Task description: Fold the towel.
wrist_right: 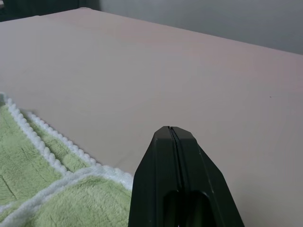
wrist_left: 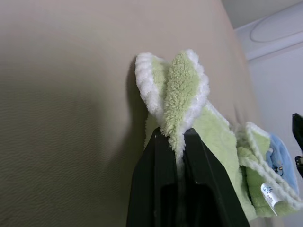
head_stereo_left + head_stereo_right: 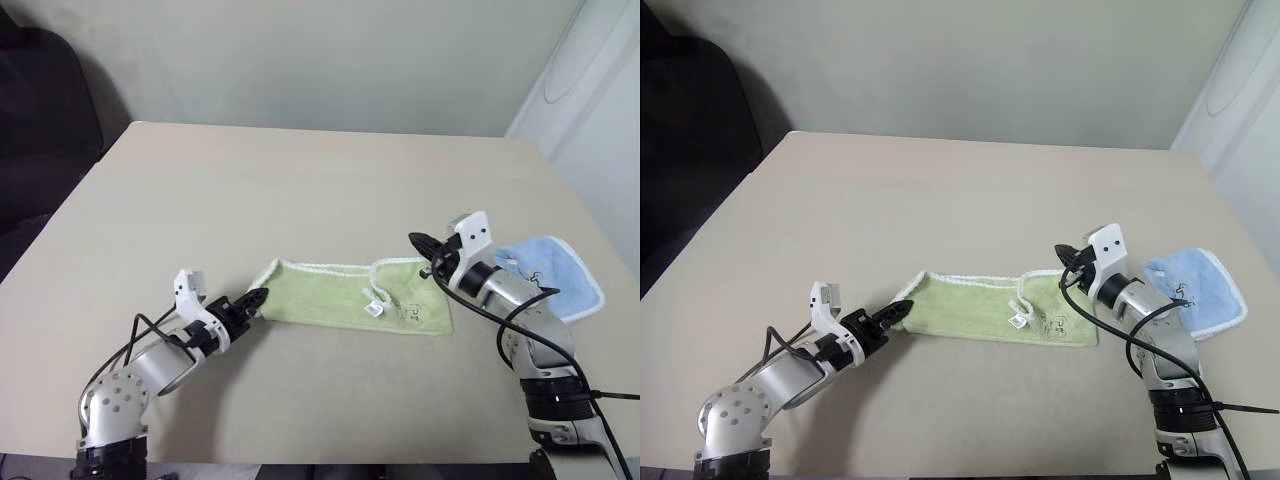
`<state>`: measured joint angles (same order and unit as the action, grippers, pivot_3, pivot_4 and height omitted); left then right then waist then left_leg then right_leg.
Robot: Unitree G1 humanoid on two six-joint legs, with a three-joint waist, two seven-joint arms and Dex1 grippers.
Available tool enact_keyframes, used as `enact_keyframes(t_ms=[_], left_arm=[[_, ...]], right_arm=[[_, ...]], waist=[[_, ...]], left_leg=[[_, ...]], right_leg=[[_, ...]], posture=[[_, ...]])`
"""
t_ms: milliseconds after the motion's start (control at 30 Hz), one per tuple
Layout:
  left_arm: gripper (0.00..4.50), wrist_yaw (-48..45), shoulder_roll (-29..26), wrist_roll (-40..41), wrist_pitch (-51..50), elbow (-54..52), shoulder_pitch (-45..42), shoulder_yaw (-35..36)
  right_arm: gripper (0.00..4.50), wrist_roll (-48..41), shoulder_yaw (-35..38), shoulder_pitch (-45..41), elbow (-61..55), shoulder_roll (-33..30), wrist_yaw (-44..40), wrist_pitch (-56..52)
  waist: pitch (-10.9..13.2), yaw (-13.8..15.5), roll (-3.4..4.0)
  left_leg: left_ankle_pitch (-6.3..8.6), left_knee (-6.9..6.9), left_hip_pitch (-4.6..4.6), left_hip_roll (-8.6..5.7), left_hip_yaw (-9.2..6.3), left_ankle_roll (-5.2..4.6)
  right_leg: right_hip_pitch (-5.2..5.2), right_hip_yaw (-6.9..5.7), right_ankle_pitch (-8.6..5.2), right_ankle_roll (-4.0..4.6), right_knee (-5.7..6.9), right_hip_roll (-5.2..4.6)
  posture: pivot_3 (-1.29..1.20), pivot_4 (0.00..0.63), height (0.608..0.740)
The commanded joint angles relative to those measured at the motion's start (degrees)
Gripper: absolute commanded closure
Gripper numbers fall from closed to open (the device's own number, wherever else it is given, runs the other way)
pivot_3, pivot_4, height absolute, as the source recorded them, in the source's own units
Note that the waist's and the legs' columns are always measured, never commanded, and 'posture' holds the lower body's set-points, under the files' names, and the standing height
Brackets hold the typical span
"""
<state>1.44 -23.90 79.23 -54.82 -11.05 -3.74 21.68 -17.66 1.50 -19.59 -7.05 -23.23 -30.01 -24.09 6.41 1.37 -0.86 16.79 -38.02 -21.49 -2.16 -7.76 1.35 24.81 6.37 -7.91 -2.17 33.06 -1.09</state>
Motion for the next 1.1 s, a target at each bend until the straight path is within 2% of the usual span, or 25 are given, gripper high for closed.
enact_keyframes(t_ms=[33, 300, 400, 567, 767, 867, 967, 1100], left_arm=[[4.49, -3.0, -1.4, 0.3, 1.5, -4.1, -1.4, 1.1], [4.49, -7.4, -4.2, 0.6, 1.4, -10.2, -9.8, -2.3], [4.49, -7.9, -3.7, 1.2, -0.8, -9.3, -17.2, -7.5], [4.49, -11.5, -2.2, -2.9, -3.6, -5.2, -27.2, -16.4], [4.49, -17.5, 3.6, -12.3, -7.6, 6.0, -40.6, -28.2], [4.49, -20.3, 7.6, -16.0, -9.0, 10.4, -45.5, -31.7], [4.49, -23.1, 11.6, -19.7, -10.2, 13.4, -49.3, -35.1], [4.49, -24.2, 16.1, -28.5, -10.3, 19.5, -51.8, -41.6]], right_arm=[[4.5, -0.3, 2.1, -0.8, -2.1, -0.1, 0.8, 1.3], [4.5, -1.1, 7.1, -2.0, -0.6, -0.4, 3.6, 1.4], [4.5, -1.2, 10.8, -3.1, 0.8, -1.1, 5.3, 1.5], [4.5, -0.7, 13.5, -3.3, 1.2, -1.5, 7.1, 1.7], [4.5, -0.2, 14.2, -2.2, 0.2, -0.8, 9.1, 1.8], [4.5, -0.3, 14.7, -1.2, -1.0, -0.6, 10.0, 1.8], [4.5, -0.5, 15.4, 0.2, -2.5, -0.5, 11.2, 1.6], [4.5, -0.8, 15.9, 2.0, -4.7, -0.3, 12.3, 1.2]], waist=[[0.0, 0.0, -0.03], [0.1, 0.2, -0.14], [0.1, 0.4, -0.23], [0.2, 0.5, -0.23], [0.2, 0.5, -0.23], [0.2, 0.5, -0.23], [0.2, 0.5, -0.23], [0.2, 0.5, -0.22]], left_leg=[[0.0, 0.0, 0.0, 0.0, 0.0, 0.0], [-0.03, -0.04, -0.06, -0.05, -0.01, -0.05], [-0.04, -0.05, -0.06, -0.04, 0.0, -0.07], [-0.1, -0.09, -0.1, -0.04, 0.04, -0.14], [-0.24, -0.13, -0.12, -0.01, 0.07, -0.37], [-0.39, -0.16, -0.14, -0.03, 0.14, -0.68], [-0.39, -0.19, -0.21, -0.03, 0.17, -0.71], [-0.37, -0.22, -0.19, -0.02, 0.17, -0.74]], right_leg=[[0.0, 0.0, 0.0, 0.0, 0.0, 0.0], [-0.01, 0.01, 0.02, 0.03, -0.03, -0.04], [-0.02, -0.01, 0.04, 0.04, -0.02, -0.05], [-0.04, -0.03, 0.21, 0.09, -0.06, -0.08], [-0.05, -0.04, 0.3, -0.09, -0.1, -0.09], [-0.08, -0.02, 0.36, -0.25, -0.18, -0.16], [-0.07, -0.01, 0.4, -0.48, -0.24, -0.18], [-0.14, 0.0, 0.4, -0.66, -0.25, -0.18]], posture=[[0.0, 0.15, 0.74], [0.0, 0.15, 0.74], [0.0, 0.15, 0.74], [0.0, 0.15, 0.74], [0.0, 0.15, 0.74], [0.0, 0.15, 0.74], [0.0, 0.15, 0.74], [0.0, 0.15, 0.74]])
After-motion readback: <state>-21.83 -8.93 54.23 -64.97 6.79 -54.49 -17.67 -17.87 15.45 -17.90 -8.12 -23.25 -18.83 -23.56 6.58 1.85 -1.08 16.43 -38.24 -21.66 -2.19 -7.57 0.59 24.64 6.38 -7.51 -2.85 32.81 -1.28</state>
